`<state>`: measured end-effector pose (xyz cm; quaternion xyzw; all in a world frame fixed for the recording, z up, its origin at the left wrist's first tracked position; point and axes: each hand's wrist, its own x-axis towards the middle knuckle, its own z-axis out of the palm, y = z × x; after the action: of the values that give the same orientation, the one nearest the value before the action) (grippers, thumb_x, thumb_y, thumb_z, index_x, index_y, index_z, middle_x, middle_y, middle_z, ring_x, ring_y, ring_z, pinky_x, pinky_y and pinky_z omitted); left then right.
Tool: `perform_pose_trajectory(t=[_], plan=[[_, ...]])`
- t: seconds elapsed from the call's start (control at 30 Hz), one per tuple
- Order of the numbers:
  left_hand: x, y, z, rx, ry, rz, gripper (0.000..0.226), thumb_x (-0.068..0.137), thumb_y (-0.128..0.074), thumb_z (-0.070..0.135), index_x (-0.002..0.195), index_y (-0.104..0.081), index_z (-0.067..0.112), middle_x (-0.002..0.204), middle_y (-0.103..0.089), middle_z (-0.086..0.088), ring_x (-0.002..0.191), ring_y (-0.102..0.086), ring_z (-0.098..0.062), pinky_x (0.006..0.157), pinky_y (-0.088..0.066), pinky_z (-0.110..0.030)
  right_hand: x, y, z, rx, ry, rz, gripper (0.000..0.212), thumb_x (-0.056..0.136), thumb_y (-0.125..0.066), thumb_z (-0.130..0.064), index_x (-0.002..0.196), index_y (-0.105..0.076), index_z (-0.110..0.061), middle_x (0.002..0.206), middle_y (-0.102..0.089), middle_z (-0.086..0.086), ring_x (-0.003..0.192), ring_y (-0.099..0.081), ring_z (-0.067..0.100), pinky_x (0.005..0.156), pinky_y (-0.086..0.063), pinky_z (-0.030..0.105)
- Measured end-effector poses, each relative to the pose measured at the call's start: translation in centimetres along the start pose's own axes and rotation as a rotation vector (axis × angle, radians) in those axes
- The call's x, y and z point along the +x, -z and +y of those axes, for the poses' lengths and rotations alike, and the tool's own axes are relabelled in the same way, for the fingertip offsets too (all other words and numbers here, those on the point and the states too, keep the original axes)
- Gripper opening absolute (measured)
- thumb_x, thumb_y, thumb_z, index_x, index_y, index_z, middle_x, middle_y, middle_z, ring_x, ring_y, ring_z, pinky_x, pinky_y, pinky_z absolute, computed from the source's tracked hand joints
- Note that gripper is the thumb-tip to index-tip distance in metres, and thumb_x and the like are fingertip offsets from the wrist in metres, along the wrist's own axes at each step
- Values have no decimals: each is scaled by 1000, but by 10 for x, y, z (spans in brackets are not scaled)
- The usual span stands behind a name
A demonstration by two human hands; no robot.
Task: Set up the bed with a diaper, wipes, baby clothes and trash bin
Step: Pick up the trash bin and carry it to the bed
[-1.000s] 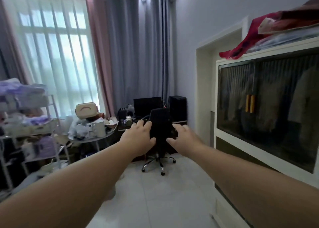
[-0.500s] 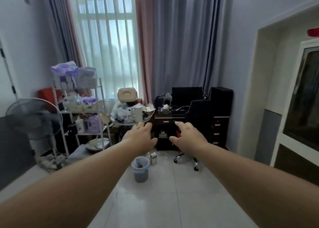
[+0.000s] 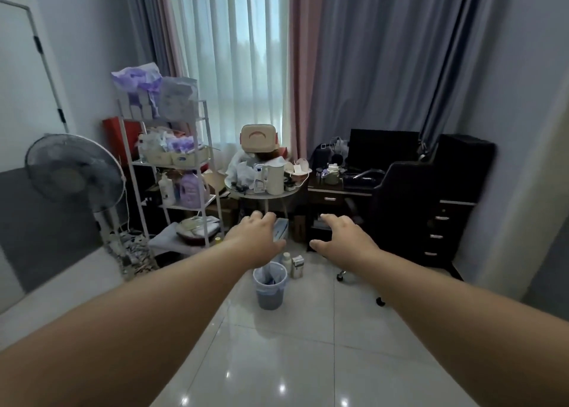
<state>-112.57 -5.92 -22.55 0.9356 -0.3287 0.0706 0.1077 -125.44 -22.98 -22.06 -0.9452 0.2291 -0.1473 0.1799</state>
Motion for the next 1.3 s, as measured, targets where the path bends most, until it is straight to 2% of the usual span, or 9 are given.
perform_pose_trajectory(t=[0.2,0.37,0.67,0.8,0.93,1.17,1.3], plan=[[72,-40,-12,-2,55,-70,68,84,-53,63,139,-37,27,133,-47,-7,122,-47,-28,97,-46,-47,80,-26,30,4,6,-81,75,85,-61,-59,150,-30,-36,148,-41,1,126,-49,25,91,-50,39],[135,-68,-37,-5,81,-90,72,85,-55,61,144,-34,25,139,-45,-7,128,-44,-28,102,-44,-48,147,-57,31,6,18,-141,77,84,-61,-59,151,-29,-35,147,-40,2,126,-48,25,96,-48,41],[293,-119,-115,-7,27,-106,70,84,-53,62,142,-34,28,135,-46,-5,121,-47,-28,92,-47,-44,295,-134,3,1,-36,-154,77,84,-61,-57,150,-29,-35,146,-41,1,125,-48,22,94,-48,38],[363,-135,-154,-2,-25,-131,71,83,-53,64,141,-34,29,134,-47,-4,121,-47,-27,93,-46,-44,360,-161,-11,-11,-81,-165,78,85,-61,-57,152,-28,-34,148,-39,0,127,-47,23,97,-48,41],[415,-158,-188,-26,12,-162,69,82,-53,65,139,-35,29,134,-47,-4,122,-47,-27,94,-47,-46,415,-190,-17,-23,-107,-185,77,85,-61,-56,151,-28,-35,149,-38,1,129,-46,24,98,-47,41],[487,-221,-232,-10,57,-237,71,76,-51,69,136,-35,33,133,-48,-2,121,-48,-26,89,-48,-46,500,-249,2,-53,-134,-260,75,87,-59,-55,151,-28,-34,151,-37,2,132,-44,26,100,-45,44],[540,-264,-249,-15,99,-253,78,79,-50,72,144,-33,32,138,-47,-3,125,-48,-26,95,-45,-44,561,-286,24,-56,-137,-308,73,87,-57,-55,151,-29,-34,150,-37,3,133,-43,27,102,-43,44]])
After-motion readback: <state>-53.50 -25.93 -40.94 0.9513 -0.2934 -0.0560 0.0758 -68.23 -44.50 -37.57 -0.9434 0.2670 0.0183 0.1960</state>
